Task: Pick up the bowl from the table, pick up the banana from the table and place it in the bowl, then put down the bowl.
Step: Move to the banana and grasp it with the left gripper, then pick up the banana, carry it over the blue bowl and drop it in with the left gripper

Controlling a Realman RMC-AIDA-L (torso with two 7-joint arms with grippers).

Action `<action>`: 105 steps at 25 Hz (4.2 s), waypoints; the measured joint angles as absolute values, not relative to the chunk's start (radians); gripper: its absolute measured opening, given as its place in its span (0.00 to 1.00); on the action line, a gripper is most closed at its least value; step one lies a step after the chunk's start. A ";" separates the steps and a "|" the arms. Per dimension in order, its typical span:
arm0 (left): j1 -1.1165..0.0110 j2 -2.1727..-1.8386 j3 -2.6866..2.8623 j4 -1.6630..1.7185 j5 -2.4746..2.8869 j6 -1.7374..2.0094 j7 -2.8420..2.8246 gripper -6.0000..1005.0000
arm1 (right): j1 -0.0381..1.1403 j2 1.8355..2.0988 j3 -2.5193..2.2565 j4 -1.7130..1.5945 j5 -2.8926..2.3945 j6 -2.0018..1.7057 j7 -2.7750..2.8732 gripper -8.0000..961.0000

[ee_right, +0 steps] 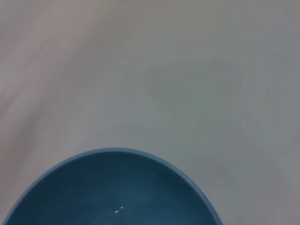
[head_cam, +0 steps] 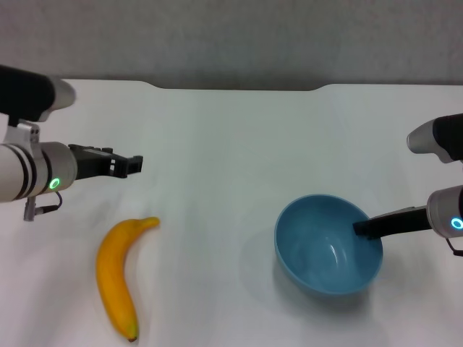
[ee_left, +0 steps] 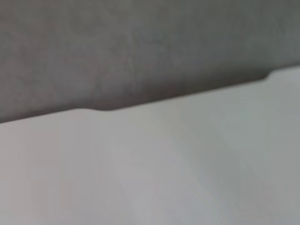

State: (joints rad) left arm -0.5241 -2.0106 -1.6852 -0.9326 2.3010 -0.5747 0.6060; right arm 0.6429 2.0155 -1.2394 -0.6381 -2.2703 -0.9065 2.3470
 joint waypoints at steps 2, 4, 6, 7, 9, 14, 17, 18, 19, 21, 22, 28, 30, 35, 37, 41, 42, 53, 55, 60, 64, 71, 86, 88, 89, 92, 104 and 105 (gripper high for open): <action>-0.546 -2.006 -1.688 -0.935 2.368 -0.620 0.579 0.76 | 0.643 2.015 -1.239 -0.638 -2.270 -0.907 2.347 0.04; -0.570 -2.003 -1.690 -0.935 2.445 -0.670 0.532 0.71 | 0.643 2.015 -1.239 -0.638 -2.270 -0.907 2.347 0.04; -0.596 -1.998 -1.689 -0.935 2.529 -0.730 0.472 0.65 | 0.643 2.015 -1.239 -0.638 -2.270 -0.906 2.347 0.04; -0.609 -1.996 -1.687 -0.935 2.565 -0.761 0.444 0.63 | 0.643 2.015 -1.239 -0.638 -2.270 -0.906 2.347 0.04; -0.635 -1.995 -1.684 -0.939 2.629 -0.830 0.392 0.65 | 0.642 2.014 -1.239 -0.636 -2.270 -0.905 2.347 0.04; -0.662 -1.997 -1.683 -0.978 2.671 -0.995 0.324 0.66 | 0.642 2.014 -1.236 -0.628 -2.270 -0.902 2.347 0.04; -0.662 -2.014 -1.683 -1.005 2.727 -1.028 0.284 0.67 | 0.642 2.014 -1.235 -0.627 -2.270 -0.902 2.347 0.04; -0.662 -2.020 -1.683 -1.011 2.751 -1.032 0.264 0.67 | 0.642 2.014 -1.235 -0.627 -2.270 -0.902 2.347 0.04; -0.662 -2.024 -1.682 -1.013 2.771 -1.037 0.244 0.67 | 0.641 2.014 -1.235 -0.627 -2.270 -0.901 2.347 0.04; -0.663 -2.025 -1.675 -1.015 2.800 -1.058 0.197 0.71 | 0.642 2.014 -1.236 -0.627 -2.270 -0.897 2.347 0.04; -0.664 -2.025 -1.668 -1.015 2.814 -1.074 0.160 0.75 | 0.642 2.014 -1.238 -0.627 -2.270 -0.894 2.347 0.04; -0.657 -2.028 -1.639 -1.016 2.839 -1.118 0.028 0.89 | 0.643 2.016 -1.236 -0.627 -2.270 -0.891 2.347 0.04; -0.653 -2.029 -1.621 -1.024 2.833 -1.137 -0.008 0.90 | 0.642 2.015 -1.235 -0.626 -2.270 -0.890 2.347 0.04; -0.645 -2.031 -1.598 -1.049 2.801 -1.161 -0.052 0.90 | 0.639 2.014 -1.232 -0.626 -2.270 -0.883 2.347 0.04; -0.642 -2.031 -1.599 -1.060 2.777 -1.170 -0.051 0.90 | 0.639 2.014 -1.232 -0.626 -2.270 -0.879 2.347 0.04; -0.635 -2.031 -1.597 -1.064 2.770 -1.170 -0.059 0.89 | 0.641 2.014 -1.232 -0.626 -2.270 -0.879 2.347 0.04; -0.632 -2.031 -1.597 -1.061 2.774 -1.165 -0.062 0.89 | 0.642 2.014 -1.232 -0.626 -2.270 -0.879 2.347 0.04; -0.627 -2.032 -1.588 -1.025 2.786 -1.126 -0.094 0.87 | 0.650 2.016 -1.234 -0.626 -2.270 -0.879 2.347 0.04; -0.628 -2.033 -1.582 -1.012 2.787 -1.127 -0.100 0.87 | 0.650 2.016 -1.233 -0.627 -2.270 -0.879 2.347 0.04; -0.635 -2.033 -1.573 -0.990 2.786 -1.126 -0.100 0.86 | 0.656 2.018 -1.233 -0.629 -2.270 -0.879 2.347 0.04; -0.636 -2.033 -1.555 -0.990 2.782 -1.120 -0.108 0.85 | 0.660 2.018 -1.233 -0.626 -2.270 -0.879 2.347 0.04; -0.636 -2.034 -1.555 -0.989 2.773 -1.118 -0.104 0.84 | 0.660 2.017 -1.232 -0.629 -2.270 -0.879 2.347 0.04; -0.639 -2.034 -1.555 -0.951 2.770 -1.097 -0.103 0.60 | 0.660 2.016 -1.243 -0.635 -2.244 -0.879 2.344 0.04; -0.639 -2.034 -1.555 -0.954 2.770 -1.093 -0.102 0.57 | 0.659 2.016 -1.243 -0.633 -2.244 -0.879 2.344 0.04; -0.638 -2.034 -1.555 -0.963 2.768 -1.088 -0.099 0.56 | 0.658 2.016 -1.243 -0.633 -2.244 -0.879 2.344 0.04; -0.629 -2.034 -1.559 -1.005 2.741 -1.076 -0.077 0.53 | 0.653 2.016 -1.242 -0.634 -2.244 -0.879 2.343 0.04; -0.609 -2.033 -1.642 -1.194 2.441 -0.947 0.177 0.53 | 0.695 2.020 -1.248 -0.624 -2.236 -0.877 2.339 0.04; -0.612 -2.034 -1.642 -1.195 2.419 -0.936 0.194 0.53 | 0.704 2.020 -1.256 -0.621 -2.223 -0.878 2.340 0.04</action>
